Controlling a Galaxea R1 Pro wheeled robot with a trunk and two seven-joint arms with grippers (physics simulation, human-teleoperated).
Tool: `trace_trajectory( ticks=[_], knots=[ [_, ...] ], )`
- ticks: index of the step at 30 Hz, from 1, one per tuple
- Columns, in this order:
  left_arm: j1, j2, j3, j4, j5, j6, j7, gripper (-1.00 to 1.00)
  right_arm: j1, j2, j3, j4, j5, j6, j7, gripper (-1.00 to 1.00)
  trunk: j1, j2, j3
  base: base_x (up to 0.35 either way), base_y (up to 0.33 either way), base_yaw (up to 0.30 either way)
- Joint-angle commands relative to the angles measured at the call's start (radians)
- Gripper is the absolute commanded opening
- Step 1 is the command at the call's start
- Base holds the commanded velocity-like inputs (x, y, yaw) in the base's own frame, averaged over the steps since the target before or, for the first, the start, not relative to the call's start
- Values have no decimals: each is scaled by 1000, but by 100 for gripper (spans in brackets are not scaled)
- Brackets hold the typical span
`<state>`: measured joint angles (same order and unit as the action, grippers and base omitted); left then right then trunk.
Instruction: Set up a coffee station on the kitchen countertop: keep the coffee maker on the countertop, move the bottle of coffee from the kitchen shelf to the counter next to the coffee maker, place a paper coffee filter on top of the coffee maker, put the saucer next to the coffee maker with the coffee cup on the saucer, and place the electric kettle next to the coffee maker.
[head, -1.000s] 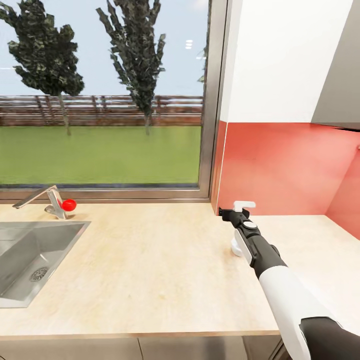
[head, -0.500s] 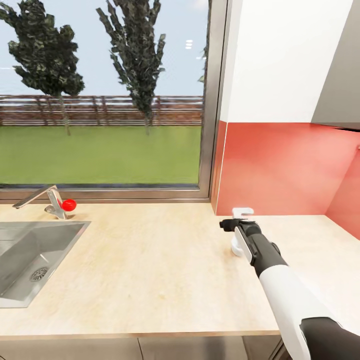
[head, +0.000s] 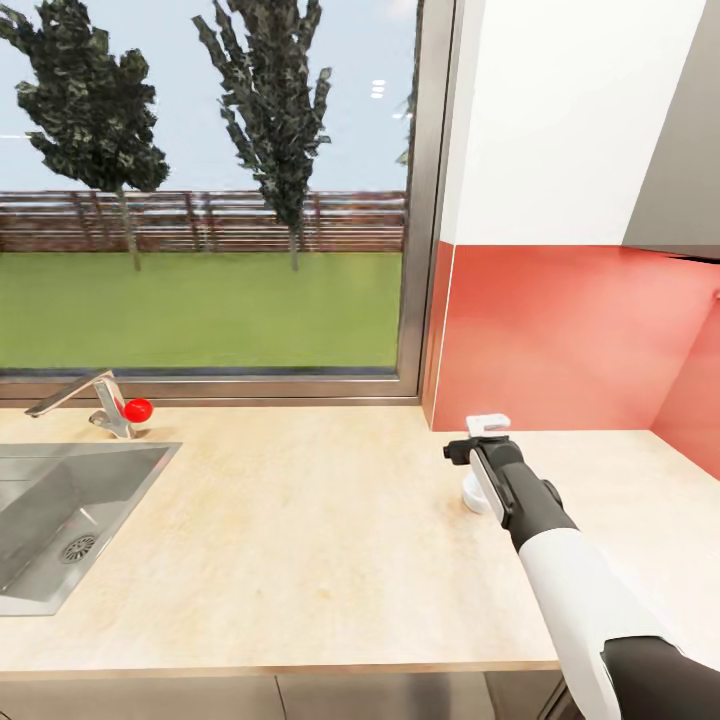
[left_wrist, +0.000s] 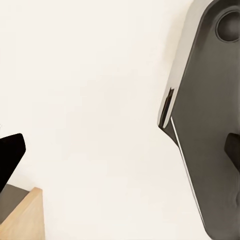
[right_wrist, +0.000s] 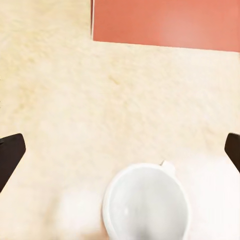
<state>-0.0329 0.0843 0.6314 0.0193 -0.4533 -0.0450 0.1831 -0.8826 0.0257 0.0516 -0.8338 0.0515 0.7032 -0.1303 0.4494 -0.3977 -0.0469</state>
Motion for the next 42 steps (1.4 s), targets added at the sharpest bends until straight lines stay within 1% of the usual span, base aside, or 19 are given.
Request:
trace_trajectory(
  ticks=[1,11,23,27,37,42],
  knots=[
    [-1,0,8,2,-10,-5,4,100,-1,0,2,0,5,6,-1,100,1,-2,-2,0,0,0],
    [-1,0,7,2,-10,-4,4,100,-1,8,6,11,3,6,2,100,1,-2,-2,0,0,0],
    [1,0,7,2,-10,-4,4,100,-1,9,7,133,1,6,4,100,1,-2,-2,0,0,0],
    [1,0,7,2,-10,-4,4,100,-1,13,6,159,1,5,5,100,1,-2,-2,0,0,0],
    [1,0,7,2,-10,-4,4,100,-1,15,5,169,1,4,6,100,1,-2,-2,0,0,0],
    [1,0,7,2,-10,-4,4,100,-1,16,5,193,1,3,6,100,1,-2,-2,0,0,0]
  ],
)
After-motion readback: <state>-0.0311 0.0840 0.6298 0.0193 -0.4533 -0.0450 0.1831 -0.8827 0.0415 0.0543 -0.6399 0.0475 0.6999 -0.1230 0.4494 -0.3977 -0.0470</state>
